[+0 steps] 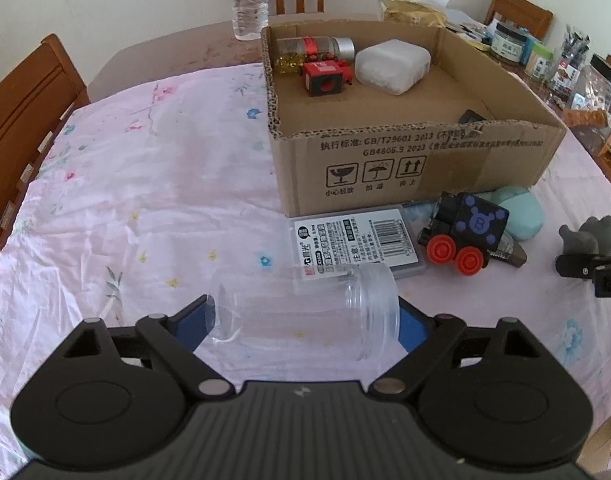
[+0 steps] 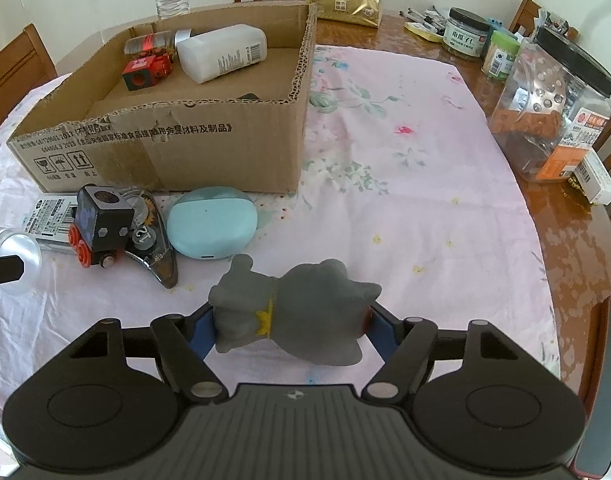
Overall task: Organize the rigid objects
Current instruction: 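Grasp the grey cat figure with the right gripper while the left grasps the clear plastic cup, then carry cat figure and plastic cup into the box and open both grippers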
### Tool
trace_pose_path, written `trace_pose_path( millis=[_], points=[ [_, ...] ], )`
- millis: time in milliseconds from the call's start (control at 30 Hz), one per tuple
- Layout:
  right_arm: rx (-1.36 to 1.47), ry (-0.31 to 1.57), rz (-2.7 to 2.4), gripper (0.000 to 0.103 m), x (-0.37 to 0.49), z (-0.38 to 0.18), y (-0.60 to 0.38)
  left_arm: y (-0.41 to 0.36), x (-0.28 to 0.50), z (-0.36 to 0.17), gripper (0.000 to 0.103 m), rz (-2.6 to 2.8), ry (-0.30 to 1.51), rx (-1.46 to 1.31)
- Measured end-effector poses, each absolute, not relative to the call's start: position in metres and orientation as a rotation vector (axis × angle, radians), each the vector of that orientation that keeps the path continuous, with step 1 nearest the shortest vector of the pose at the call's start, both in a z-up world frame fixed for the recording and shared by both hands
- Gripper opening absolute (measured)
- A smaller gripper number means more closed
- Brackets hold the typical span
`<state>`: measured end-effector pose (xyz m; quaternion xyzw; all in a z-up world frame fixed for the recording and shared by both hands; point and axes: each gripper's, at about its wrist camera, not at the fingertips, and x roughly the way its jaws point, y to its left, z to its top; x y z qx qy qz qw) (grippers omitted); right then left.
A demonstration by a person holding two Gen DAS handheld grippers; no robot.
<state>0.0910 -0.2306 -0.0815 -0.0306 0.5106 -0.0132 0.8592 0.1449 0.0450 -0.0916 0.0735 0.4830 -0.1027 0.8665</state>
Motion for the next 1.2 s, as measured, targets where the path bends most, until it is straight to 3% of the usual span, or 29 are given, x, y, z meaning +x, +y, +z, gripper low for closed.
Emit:
trace_pose_path(
  millis=[400,800,1200],
  points=[
    [-0.185,1.059,0.137,0.077,0.095,-0.042,-0.227,0.044,0.147,-0.049,0.091,-0.33,1.012,0.244],
    [-0.195,0.979,0.245,0.077,0.105,0.001,-0.228,0.025,0.157,0.009,0.091,-0.427,0.889,0.284],
    [-0.272,0.883,0.33,0.077,0.126,0.034,-0.222,-0.01,0.203,0.023,0.091,-0.444,0.796,0.303]
  ],
)
